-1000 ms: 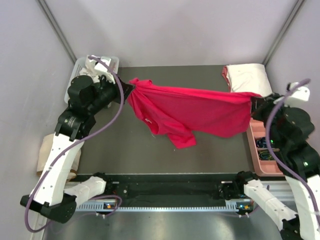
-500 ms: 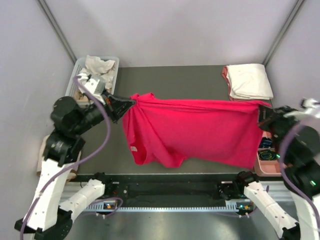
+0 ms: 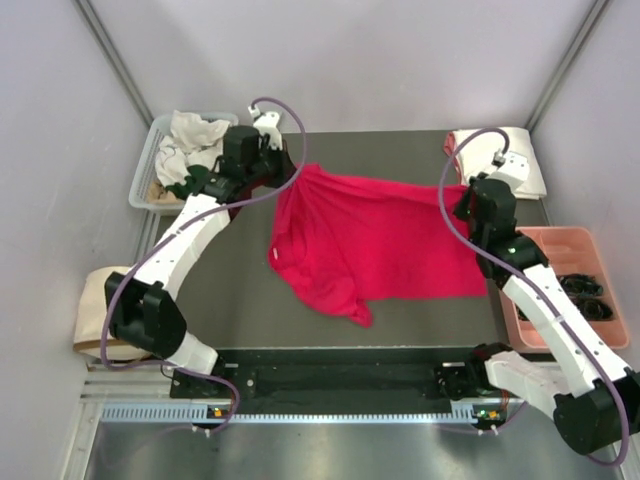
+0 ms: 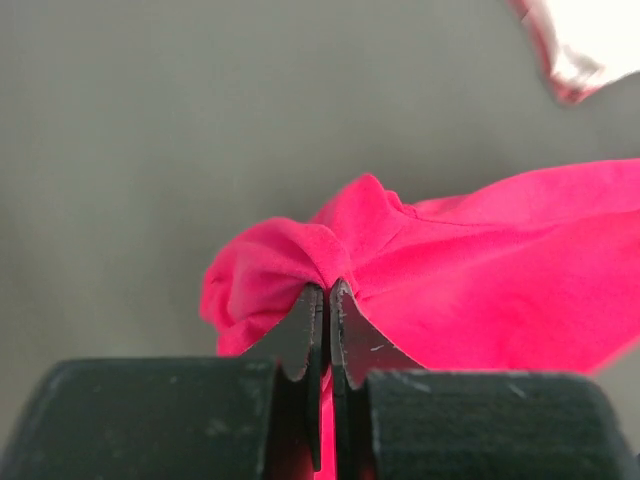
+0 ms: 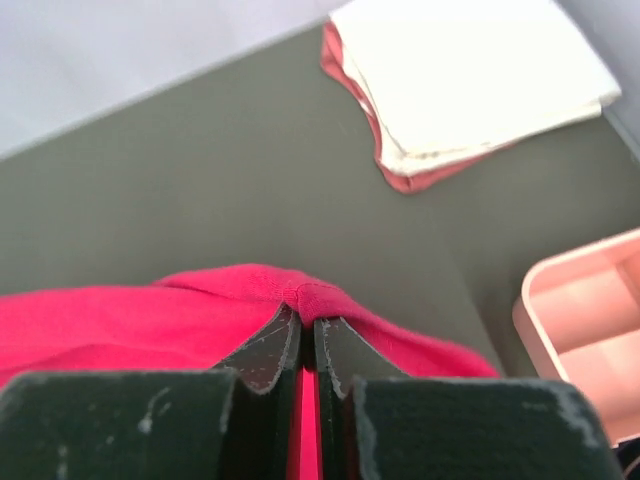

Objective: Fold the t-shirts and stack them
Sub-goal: Flatten out the tshirt

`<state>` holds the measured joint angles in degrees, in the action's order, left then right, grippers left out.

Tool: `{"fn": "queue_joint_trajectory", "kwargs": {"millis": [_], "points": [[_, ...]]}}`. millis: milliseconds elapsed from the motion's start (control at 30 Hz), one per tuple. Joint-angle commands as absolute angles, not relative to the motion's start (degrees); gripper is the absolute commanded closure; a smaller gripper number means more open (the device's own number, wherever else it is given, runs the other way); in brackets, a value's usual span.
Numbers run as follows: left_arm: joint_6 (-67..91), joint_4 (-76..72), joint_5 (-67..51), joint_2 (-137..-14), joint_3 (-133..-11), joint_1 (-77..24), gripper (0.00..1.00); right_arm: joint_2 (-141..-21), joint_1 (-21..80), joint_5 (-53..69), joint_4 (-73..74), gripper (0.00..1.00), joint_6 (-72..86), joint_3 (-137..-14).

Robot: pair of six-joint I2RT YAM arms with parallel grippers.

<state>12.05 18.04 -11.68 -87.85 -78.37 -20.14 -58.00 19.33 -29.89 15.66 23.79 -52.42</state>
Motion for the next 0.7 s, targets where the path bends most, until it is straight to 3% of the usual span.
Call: {"fn": "queue_joint_trajectory", "kwargs": {"millis": [0,367,533,667], "points": [[10.7,17.9,-12.9,-78.9,-86.7,-20.0,1.00,-51.2,19.6,-28.3,14.0,1.00,21.7,-58.8],[11.8,41.2,-18.6,-56.6,-97.9,-20.0,1.00,-32.9,19.5,-19.4,34.7,1.00,18.4,-73.1],[13.8,41.2,-16.4,-51.2,-96.6,-20.0,1.00,-30.9,19.6,-22.1,39.0,1.00,18.4,-77.7],[12.7,34.3,-12.9,-53.6,-90.1,-20.0,1.00,-31.8,19.6,-27.2,34.0,1.00,19.9,-72.1]]}}
